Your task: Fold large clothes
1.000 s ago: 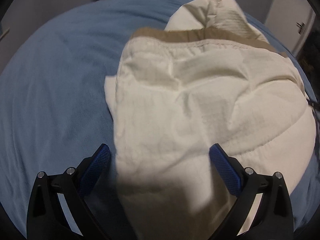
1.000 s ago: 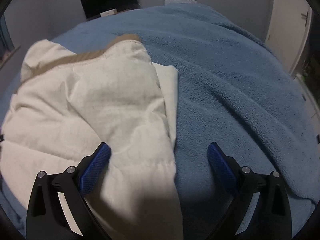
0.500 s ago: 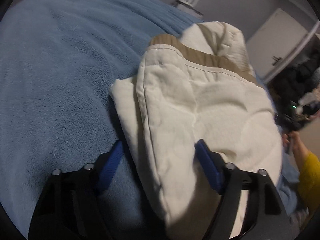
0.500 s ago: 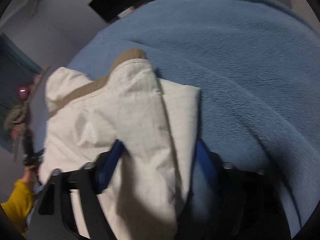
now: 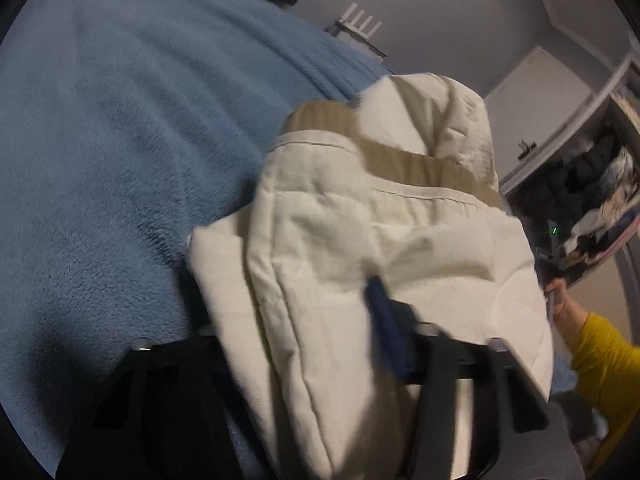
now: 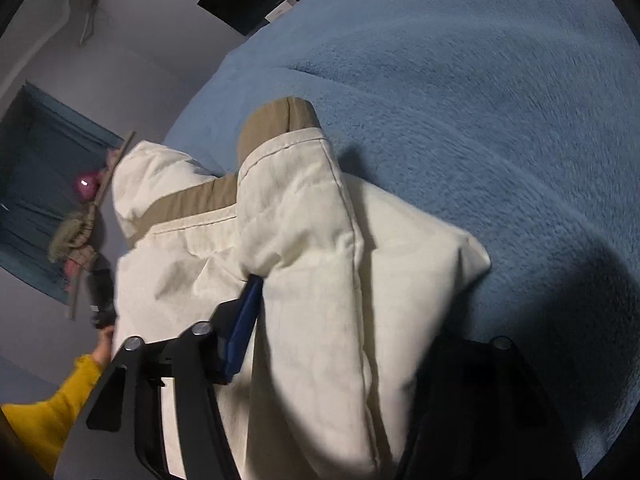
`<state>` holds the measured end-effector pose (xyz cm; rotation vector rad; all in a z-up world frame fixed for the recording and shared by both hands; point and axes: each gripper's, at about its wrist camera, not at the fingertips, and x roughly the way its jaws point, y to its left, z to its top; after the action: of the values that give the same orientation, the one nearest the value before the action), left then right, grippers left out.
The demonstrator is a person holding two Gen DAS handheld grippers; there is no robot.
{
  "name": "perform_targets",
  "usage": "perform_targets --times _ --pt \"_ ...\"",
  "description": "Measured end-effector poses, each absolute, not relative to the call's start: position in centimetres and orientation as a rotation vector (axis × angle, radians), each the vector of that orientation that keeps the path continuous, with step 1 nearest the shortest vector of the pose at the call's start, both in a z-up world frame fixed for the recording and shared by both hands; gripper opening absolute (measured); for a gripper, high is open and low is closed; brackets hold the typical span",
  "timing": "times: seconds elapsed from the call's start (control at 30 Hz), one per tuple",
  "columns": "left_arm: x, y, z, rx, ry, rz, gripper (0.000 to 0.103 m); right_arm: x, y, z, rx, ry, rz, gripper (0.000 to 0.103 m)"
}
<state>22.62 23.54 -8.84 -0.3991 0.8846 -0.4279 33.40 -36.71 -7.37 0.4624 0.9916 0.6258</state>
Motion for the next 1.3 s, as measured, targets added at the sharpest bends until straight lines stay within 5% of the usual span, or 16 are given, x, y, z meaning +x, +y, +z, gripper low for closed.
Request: perform_targets --times 0.07,0.17,0.53,0.8,1.13,1.3 --pt "22.0 22.4 -7.1 -0.314 0.863 -0.426 0.018 31.7 -36.2 -5.6 0.392 0.942 0.593 0.023" --pt "20.8 21.5 -5.2 -0.241 0.832 -0.418 0.012 28.8 -35.3 -2.8 0.295 0.86 0.527 0.014" --pt "12.0 19.0 4.4 -0.197 0.659 -0.51 0.01 14.2 -37.4 6.5 0.309 0.572 0.477 0.009" --pt "4.8 18.2 10.7 -0.173 0.573 -0.622 0.01 4.6 -42.8 11.4 0.39 0.551 0.474 0.009" --pt "13.9 16.3 -0.7 -0.138 0.95 -0.51 0.013 11.0 -44.9 -1.3 0.563 0.894 0.292 0.01" --pt "17.1 16.9 -4.7 -0.161 1.002 -0.494 0.021 14.3 -45.0 -5.3 0.592 0.957 0.231 0.018"
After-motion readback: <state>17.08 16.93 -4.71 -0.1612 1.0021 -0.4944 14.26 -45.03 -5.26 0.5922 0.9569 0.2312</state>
